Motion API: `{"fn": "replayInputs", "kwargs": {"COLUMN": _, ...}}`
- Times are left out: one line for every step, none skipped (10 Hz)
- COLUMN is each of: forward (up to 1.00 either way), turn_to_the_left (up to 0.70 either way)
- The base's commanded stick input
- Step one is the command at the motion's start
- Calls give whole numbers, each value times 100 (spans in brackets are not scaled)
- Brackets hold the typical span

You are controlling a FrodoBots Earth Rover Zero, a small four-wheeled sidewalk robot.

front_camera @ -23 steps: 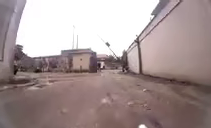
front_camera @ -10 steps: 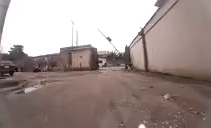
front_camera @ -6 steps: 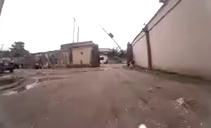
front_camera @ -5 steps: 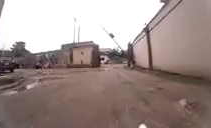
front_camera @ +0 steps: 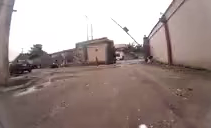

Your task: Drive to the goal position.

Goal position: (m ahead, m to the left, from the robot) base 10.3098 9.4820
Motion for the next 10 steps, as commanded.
{"fn": "replayInputs", "kwargs": {"forward": 70, "turn_to_the_left": 35}}
{"fn": "replayInputs", "kwargs": {"forward": 70, "turn_to_the_left": 35}}
{"fn": "replayInputs", "kwargs": {"forward": 70, "turn_to_the_left": 35}}
{"fn": "replayInputs", "kwargs": {"forward": 70, "turn_to_the_left": 35}}
{"fn": "replayInputs", "kwargs": {"forward": 70, "turn_to_the_left": 10}}
{"fn": "replayInputs", "kwargs": {"forward": 70, "turn_to_the_left": 0}}
{"fn": "replayInputs", "kwargs": {"forward": 70, "turn_to_the_left": 0}}
{"fn": "replayInputs", "kwargs": {"forward": 70, "turn_to_the_left": 0}}
{"fn": "replayInputs", "kwargs": {"forward": 70, "turn_to_the_left": 0}}
{"fn": "replayInputs", "kwargs": {"forward": 70, "turn_to_the_left": 0}}
